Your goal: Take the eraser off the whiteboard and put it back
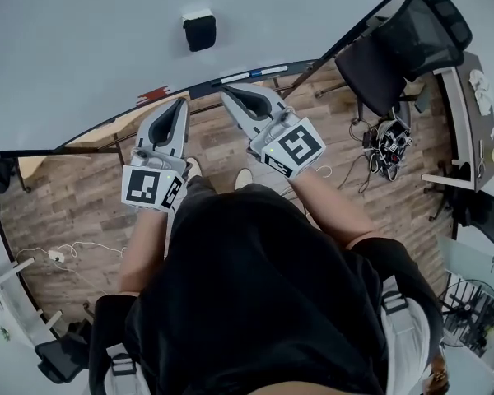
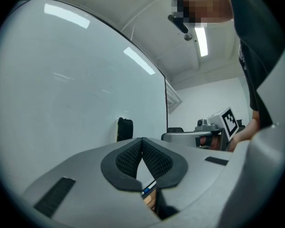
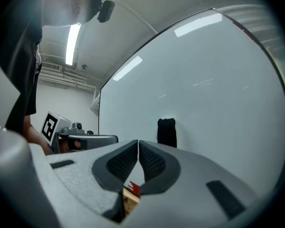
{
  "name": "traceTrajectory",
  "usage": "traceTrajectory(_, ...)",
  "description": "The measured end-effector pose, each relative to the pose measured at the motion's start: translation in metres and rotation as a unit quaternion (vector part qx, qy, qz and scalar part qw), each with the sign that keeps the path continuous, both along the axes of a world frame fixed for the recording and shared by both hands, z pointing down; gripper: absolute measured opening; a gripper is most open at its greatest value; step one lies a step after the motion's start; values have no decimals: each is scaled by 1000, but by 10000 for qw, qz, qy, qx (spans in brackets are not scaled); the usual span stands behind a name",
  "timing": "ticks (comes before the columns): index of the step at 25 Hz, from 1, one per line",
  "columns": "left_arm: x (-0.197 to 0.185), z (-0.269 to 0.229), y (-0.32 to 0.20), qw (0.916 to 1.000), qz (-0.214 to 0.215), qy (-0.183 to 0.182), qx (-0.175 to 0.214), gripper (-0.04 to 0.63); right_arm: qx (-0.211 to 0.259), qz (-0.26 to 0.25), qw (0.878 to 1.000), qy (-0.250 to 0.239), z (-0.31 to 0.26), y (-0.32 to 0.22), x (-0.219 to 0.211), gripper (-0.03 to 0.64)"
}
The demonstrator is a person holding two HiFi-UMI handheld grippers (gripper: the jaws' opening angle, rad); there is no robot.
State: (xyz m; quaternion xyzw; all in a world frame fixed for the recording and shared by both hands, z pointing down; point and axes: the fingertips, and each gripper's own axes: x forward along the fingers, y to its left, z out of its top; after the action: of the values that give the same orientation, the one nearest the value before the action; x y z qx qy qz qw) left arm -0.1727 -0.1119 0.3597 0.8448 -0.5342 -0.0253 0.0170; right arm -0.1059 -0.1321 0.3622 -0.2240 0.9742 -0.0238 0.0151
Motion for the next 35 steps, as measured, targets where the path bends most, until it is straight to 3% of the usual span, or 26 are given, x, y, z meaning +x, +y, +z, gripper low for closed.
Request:
traceTrajectory(17, -36, -5, -73, 9938, 1111, -41, 39, -5, -82, 1458, 9892, 99, -5, -77, -34, 39)
traceTrajectory(21, -38, -4, -78, 9909, 1346, -18, 29, -5, -128, 1685, 9855, 125, -3, -86, -39, 107)
traceTrajectory(26, -37, 0, -81, 9870, 1605, -2, 23, -5, -212, 1958, 9803, 156, 2, -94, -41, 243)
traceTrajectory(35, -43, 4, -82, 9824, 1867, 14, 6, -5, -194, 2562, 9660, 278, 4, -111, -41, 330)
